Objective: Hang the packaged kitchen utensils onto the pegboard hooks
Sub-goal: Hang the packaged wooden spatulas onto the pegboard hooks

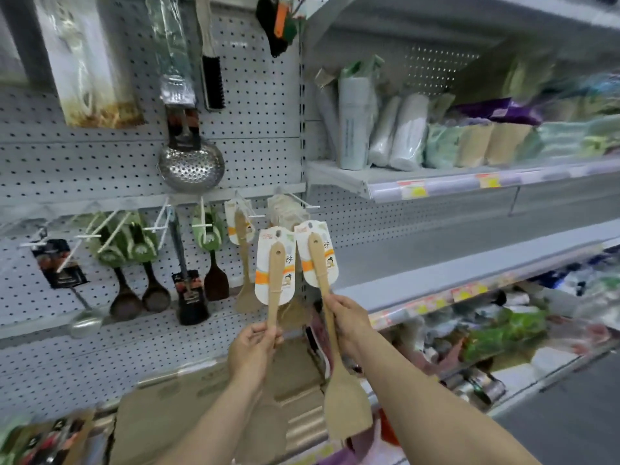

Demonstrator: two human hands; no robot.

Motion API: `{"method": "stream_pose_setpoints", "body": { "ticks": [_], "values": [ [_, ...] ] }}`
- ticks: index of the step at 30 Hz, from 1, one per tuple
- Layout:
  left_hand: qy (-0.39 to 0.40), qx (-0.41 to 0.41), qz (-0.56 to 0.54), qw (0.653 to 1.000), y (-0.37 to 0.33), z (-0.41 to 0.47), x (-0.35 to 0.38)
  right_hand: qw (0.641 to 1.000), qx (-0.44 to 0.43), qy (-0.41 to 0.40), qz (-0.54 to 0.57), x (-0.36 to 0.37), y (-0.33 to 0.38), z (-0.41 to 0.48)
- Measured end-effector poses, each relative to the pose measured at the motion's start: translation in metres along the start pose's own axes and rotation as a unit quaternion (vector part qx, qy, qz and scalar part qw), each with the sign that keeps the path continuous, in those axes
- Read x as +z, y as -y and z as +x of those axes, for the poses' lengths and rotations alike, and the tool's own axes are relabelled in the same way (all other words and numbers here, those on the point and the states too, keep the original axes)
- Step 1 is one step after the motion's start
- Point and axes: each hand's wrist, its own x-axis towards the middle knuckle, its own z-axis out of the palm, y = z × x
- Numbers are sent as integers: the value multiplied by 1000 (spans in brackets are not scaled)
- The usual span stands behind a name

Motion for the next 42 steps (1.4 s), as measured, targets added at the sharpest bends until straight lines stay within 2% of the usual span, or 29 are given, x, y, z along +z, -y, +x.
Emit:
{"method": "stream_pose_setpoints", "body": {
  "ticks": [7, 17, 26, 33, 38, 42],
  "values": [
    [-13, 12, -1, 1000, 4, 19, 15, 1000, -8, 19, 1, 1, 1, 27],
    [7, 14, -4, 1000, 12, 36, 23, 997, -33, 54, -33, 4, -18, 52],
    [25, 18, 15, 999, 10, 62, 27, 997, -39, 34, -59, 23, -7, 75],
    [42, 5, -23, 999, 14, 70, 45, 998, -34, 21, -57, 34, 6, 100],
    [35, -1, -29, 999, 23, 70, 68, 990, -138, 0, 11, 24, 46, 95],
    [29, -21, -47, 998, 28, 65, 89, 978, -180, 67, 80, 19, 91, 81]
  ]
}}
